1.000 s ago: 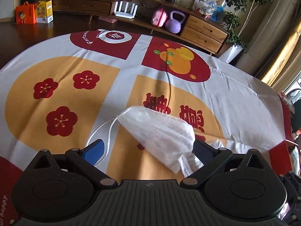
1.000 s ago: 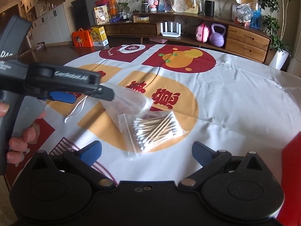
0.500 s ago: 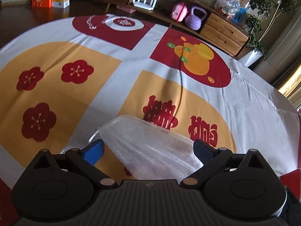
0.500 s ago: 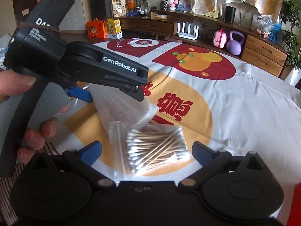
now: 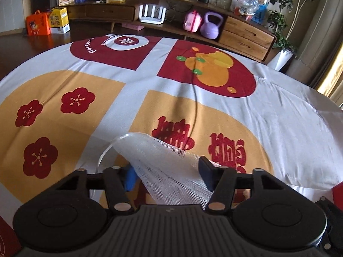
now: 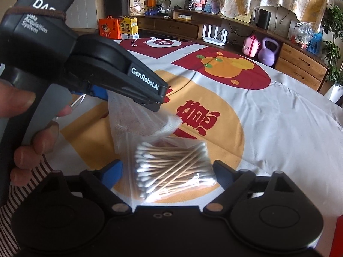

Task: Organize soft objects
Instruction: 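Grasp the white mesh sleeve with the left gripper while the right grasps the cotton swab bag, then carry the mesh sleeve and cotton swab bag over the red box and lower them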

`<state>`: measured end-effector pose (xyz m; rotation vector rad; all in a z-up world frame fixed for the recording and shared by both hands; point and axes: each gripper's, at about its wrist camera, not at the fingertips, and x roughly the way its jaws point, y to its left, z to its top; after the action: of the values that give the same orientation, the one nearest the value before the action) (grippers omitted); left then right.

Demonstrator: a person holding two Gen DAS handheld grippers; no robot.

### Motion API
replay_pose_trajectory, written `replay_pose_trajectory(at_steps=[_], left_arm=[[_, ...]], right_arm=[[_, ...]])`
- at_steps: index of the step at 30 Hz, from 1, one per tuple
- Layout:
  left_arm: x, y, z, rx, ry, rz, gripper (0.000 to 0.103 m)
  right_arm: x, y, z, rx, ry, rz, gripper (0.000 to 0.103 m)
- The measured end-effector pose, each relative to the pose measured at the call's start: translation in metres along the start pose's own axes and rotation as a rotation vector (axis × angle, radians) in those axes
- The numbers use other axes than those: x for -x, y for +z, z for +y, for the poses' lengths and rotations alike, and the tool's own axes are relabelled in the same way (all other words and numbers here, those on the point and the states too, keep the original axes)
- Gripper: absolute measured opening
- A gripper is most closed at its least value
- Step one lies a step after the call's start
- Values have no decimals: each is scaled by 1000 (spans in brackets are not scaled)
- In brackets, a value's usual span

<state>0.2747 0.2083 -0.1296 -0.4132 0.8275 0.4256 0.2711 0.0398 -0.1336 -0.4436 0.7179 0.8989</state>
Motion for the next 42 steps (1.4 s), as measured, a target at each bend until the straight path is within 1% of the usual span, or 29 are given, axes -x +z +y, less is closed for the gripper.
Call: replay_pose_trajectory(at_steps=[1,2,5,6,8,10,13,16,19,26,30,36,42], left_arm=[[1,0,0,1,-7,-4,46],[2,-1,1,2,-11,-8,44],[4,-1,1,1,-9,-10,37],[6,-2,1,2,-13,-12,34],[9,-2,1,3,-20,-15,32],[13,-3,0,0,-33,-16,26],[19,-4,-2,1,-62,-19,21],[29,-6,-9,-22,-93,-32,17],[42,-10,-19,-64,-125,-43,16],[74,-25,-44,-144,-235,-29,16],[95,-38,-63,-200,-286,-18,16],[122,-54,-90,-256,-332,7,16],[148,-67,-113,-310,-368,-1,16]], right_arm=[[1,0,0,1,-1,-2,84],[2,-1,0,4,-5,-3,79],[4,-1,0,0,-10,-3,74],[5,-1,-1,-5,-11,-3,74],[8,-3,-1,-11,-15,-5,73],[12,-4,-1,-19,-19,-4,73],[22,-7,-3,-39,-14,-11,73],[35,-11,-3,-52,-28,-18,72],[51,-16,-6,-66,-41,-20,72],[97,-33,-17,-118,-71,-23,72],[125,-42,-27,-163,-71,-33,72],[166,-56,-37,-185,-102,-49,72],[202,-70,-51,-221,-133,-83,72]])
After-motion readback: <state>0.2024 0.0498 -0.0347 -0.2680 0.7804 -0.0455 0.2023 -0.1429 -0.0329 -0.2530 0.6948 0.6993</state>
